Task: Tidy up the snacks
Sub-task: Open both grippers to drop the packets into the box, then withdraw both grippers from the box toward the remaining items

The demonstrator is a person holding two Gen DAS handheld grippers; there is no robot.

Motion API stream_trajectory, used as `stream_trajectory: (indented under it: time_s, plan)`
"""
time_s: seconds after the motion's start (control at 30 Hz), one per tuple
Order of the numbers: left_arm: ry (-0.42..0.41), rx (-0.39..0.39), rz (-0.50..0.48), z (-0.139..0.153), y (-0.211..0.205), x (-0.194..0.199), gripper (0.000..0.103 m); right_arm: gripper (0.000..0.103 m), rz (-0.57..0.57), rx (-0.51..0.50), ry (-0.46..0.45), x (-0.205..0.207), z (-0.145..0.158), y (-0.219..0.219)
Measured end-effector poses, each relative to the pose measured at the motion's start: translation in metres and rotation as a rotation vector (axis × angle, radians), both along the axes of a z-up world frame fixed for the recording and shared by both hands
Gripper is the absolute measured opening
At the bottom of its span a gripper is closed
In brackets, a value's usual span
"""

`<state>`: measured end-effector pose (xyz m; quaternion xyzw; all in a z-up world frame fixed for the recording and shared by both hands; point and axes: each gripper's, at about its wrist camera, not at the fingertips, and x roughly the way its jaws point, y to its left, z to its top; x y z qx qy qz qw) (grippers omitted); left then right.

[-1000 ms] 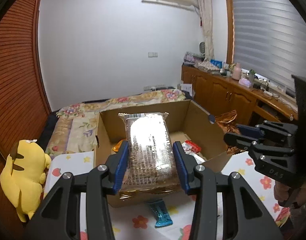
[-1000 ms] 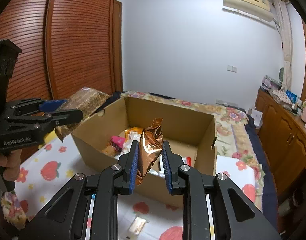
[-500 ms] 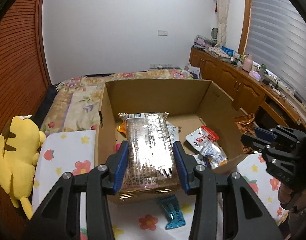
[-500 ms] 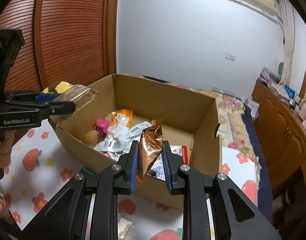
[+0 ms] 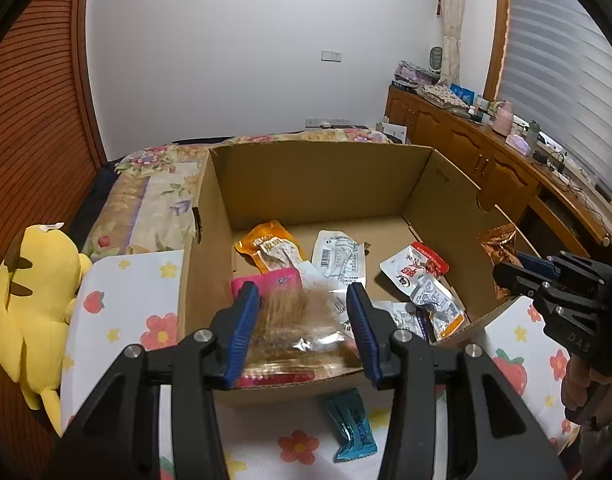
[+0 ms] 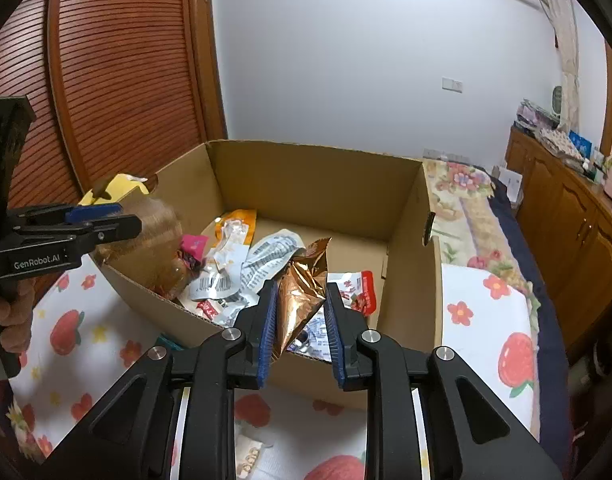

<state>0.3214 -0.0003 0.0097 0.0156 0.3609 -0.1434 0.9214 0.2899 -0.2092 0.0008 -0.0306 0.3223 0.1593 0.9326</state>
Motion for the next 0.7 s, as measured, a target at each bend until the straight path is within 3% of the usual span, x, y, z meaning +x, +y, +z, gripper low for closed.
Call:
stream_trajectory:
  time_s: [0.13, 0.23, 0.37, 0.53, 0.6, 0.7]
  plan:
    - [0.0, 0.013, -0.001, -0.002, -0.001, 0.0, 0.045, 0.023, -0.003, 0.002, -0.001, 0.0, 0.0, 0.0]
    - [-0.003, 0.008, -0.002, -0.002, -0.001, -0.002, 0.052, 0.025, -0.004, 0.012, 0.004, 0.0, 0.0, 0.0]
    - [-0.03, 0.005, -0.016, 0.001, -0.002, -0.012, 0.062, 0.049, 0.006, 0.037, 0.01, 0.001, -0.001, -0.001]
    - [-0.061, 0.012, -0.045, 0.008, -0.005, -0.028, 0.068, 0.049, 0.022, 0.051, -0.004, -0.009, 0.002, -0.001]
    - [-0.092, 0.01, -0.056, 0.012, -0.005, -0.04, 0.078, 0.049, 0.029, 0.059, -0.018, -0.016, 0.005, 0.0]
    - [-0.127, 0.016, -0.076, 0.016, -0.007, -0.057, 0.079, 0.049, 0.042, 0.075, -0.043, -0.034, 0.012, -0.001]
